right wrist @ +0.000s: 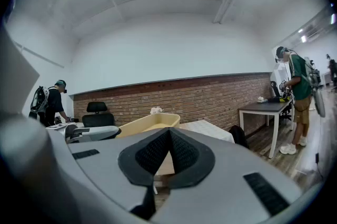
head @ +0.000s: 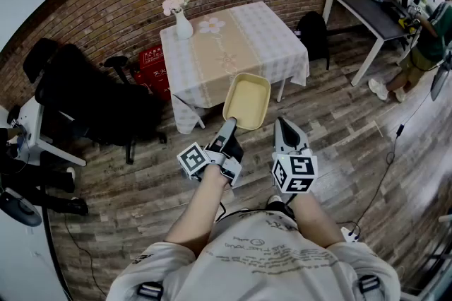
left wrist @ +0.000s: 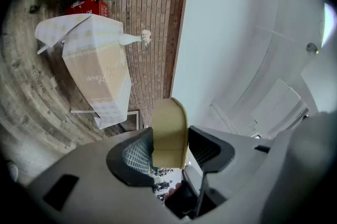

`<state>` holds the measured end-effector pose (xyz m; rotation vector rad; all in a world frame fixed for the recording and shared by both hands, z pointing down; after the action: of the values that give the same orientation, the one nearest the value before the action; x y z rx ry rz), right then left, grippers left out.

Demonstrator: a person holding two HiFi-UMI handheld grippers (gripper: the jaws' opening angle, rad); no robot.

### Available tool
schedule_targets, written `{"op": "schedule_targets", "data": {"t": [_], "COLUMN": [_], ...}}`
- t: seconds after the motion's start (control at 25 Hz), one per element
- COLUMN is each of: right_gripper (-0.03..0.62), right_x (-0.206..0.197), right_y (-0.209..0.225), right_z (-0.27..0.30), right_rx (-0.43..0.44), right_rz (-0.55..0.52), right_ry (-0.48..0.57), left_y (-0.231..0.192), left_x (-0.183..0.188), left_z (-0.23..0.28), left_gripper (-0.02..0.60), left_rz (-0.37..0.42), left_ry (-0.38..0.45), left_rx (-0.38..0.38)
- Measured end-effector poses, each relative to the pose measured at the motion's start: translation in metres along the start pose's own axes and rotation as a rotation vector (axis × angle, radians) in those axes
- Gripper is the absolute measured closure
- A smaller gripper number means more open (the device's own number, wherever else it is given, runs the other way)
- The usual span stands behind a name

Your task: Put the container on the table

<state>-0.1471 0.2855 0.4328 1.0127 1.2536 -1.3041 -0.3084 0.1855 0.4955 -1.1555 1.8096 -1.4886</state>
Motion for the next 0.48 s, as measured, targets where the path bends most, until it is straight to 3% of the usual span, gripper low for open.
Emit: {"op": "schedule_targets", "data": {"t": [0.48], "right_gripper": [0.591], "right_x": [-0.006], "right_y": [0.016], "right_z": [0.007], "right_rx": [-0.006], "right_rz": [0.033], "right_ry": [-0.016], "left_y": [-0.005], "left_x": [-0.003], "left_z": [0.015], "left_gripper": [0.363], "left_rz": [-0.005], "left_ry": [-0.013], "left_rx": [0.007]}}
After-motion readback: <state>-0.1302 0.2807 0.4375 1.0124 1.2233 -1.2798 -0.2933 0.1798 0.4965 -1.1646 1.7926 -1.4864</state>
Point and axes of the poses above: the fingertips, and each gripper's own axes: z forward along the fingers, y to its right, x out of its top, the point moved 6 cm from there along -z, backward along the fingers, and after that the axes turned 14 degrees about -z, right-handed, at the moved point
